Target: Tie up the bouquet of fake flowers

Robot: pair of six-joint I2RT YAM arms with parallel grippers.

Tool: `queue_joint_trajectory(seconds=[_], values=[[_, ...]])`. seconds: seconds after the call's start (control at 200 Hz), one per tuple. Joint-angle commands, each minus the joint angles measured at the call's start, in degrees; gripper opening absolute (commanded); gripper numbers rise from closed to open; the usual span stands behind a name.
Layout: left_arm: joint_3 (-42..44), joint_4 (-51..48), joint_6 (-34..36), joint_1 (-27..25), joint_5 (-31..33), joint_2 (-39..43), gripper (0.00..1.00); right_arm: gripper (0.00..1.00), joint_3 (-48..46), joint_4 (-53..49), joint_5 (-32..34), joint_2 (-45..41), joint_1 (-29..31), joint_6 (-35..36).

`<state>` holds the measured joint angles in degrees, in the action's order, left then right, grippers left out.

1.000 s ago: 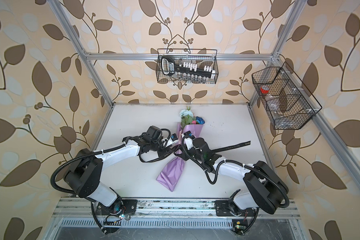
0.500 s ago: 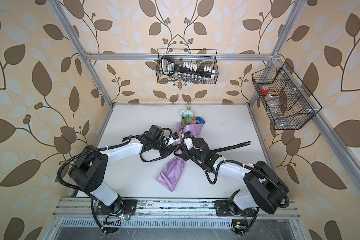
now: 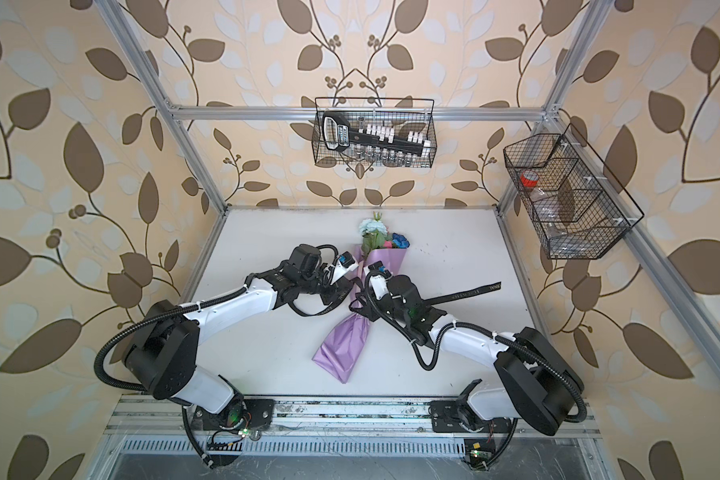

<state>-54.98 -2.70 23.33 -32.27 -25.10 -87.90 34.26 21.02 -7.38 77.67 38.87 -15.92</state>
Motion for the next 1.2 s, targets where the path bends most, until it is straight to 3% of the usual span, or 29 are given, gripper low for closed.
queue_joint_trajectory(seconds=[0.0, 0.095, 0.255, 0.355, 0.485, 0.645, 0.88, 1.075, 1.195], values=[[1.3, 3.18, -2.81, -0.27, -0.66, 2.99, 0.0, 0.37, 2.24, -3.1, 0.83, -3.36, -0.02, -0.52], [1.21, 1.81, -2.6, -0.68, -0.79, 2.58, 0.0, 0.42, 2.05, -7.1, 3.75, -7.94, -0.41, -3.16], [2.54, 1.56, -2.43, -1.57, -1.18, 3.07, 0.0, 0.48, 3.41, -24.85, 17.27, -16.46, -5.98, -15.93], [2.6, 1.28, -2.24, -2.53, -1.44, 3.55, 0.0, 0.6, 4.14, -38.95, 17.73, -18.44, -18.07, -23.11], [3.0, 1.64, -1.82, -3.01, -1.49, 3.89, 0.0, 0.67, 1.37, -42.87, 8.93, -17.64, -37.86, -21.48], [2.62, 1.69, -1.66, -3.16, -1.54, 3.77, 0.0, 0.75, 3.28, -41.54, 15.78, -11.09, -47.82, -19.03], [3.19, 2.55, -1.55, -3.64, -2.48, 3.71, 0.0, 0.77, 9.2, -35.34, 16.72, 6.06, -54.86, -18.98], [3.04, 3.23, -2.2, -4.42, -3.46, 1.98, 0.0, 0.67, 14.8, -31.91, 13.41, 17.06, -55.13, -17.03], [2.6, 3.31, -2.41, -5.0, -3.55, 1.06, 0.0, 0.68, 16.57, -29.63, 9.4, 20.64, -55.0, -16.19]])
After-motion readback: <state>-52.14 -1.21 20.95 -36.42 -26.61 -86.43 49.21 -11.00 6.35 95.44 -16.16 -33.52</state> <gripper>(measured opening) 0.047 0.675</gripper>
